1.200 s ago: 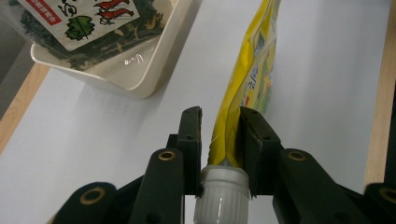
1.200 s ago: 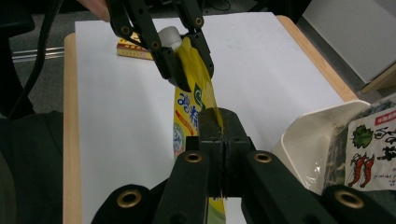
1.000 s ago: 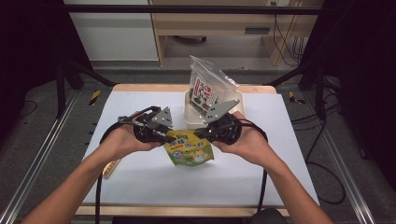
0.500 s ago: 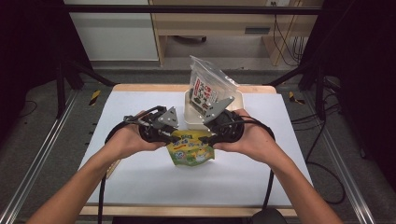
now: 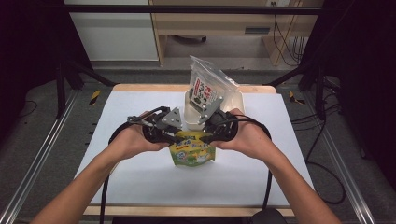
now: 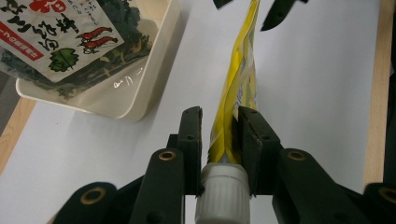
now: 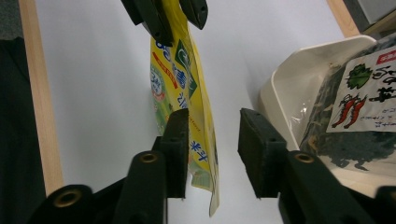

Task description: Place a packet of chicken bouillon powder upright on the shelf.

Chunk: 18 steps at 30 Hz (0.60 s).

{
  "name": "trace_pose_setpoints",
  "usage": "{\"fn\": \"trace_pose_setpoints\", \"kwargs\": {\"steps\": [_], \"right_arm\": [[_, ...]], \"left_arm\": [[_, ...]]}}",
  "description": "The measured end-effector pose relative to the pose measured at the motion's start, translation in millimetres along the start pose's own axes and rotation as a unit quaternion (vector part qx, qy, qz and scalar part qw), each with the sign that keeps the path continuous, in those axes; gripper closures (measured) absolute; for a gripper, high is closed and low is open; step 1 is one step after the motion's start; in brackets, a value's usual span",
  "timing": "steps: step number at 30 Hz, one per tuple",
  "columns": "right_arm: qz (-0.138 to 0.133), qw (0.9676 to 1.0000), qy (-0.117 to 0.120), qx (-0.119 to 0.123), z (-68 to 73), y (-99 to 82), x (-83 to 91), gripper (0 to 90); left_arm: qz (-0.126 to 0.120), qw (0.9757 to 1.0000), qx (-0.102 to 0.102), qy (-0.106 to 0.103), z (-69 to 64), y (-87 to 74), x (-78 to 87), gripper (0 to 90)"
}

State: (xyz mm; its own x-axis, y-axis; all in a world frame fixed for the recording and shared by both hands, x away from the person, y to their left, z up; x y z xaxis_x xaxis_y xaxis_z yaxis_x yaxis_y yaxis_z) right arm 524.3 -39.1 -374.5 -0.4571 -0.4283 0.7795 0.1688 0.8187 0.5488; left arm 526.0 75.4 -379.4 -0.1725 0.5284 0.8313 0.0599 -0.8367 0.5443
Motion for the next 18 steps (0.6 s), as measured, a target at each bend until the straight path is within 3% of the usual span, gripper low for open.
{"fn": "trace_pose_setpoints", "kwargs": {"steps": [11,14,15,16,17,18], "right_arm": [[0.008,0.9996,0.027,-0.006,2.4,-4.4,-12.1,89.7],[0.010,0.9995,0.028,-0.015,1.5,-6.0,-12.0,90.0],[0.007,0.9992,0.032,-0.025,-0.1,-7.2,-9.9,90.0],[0.007,0.9992,0.032,-0.025,-0.1,-7.2,-9.9,90.0],[0.008,0.9989,0.029,-0.035,-3.3,-9.2,-5.4,90.0],[0.008,0.9989,0.029,-0.035,-3.3,-9.2,-5.4,90.0]], "left_arm": [[-0.013,0.9999,0.004,0.003,1.8,3.1,-1.8,69.9],[-0.044,0.9985,0.028,0.012,7.3,5.5,4.4,51.2],[-0.053,0.9977,0.037,0.018,9.1,5.5,6.9,38.3],[-0.063,0.9966,0.048,0.025,10.7,5.6,9.0,38.3],[-0.070,0.9956,0.055,0.029,11.6,5.0,11.5,27.2],[-0.078,0.9947,0.059,0.034,12.6,4.0,14.4,27.2]]}}
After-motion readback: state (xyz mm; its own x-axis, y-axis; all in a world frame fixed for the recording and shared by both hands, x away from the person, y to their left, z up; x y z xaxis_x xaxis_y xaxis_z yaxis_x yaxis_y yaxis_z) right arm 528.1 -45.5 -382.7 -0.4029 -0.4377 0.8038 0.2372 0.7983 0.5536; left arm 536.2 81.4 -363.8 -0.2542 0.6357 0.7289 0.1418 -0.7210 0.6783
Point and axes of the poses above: each handheld gripper's, and its own axes: x roughly backward along the jaws, y roughly out of its top, z roughly to its left, the point moved 9 cm from there along -x, roughly forward along the jaws, and after that the axes turned 8 degrees about -y, right-handed, at the moved point
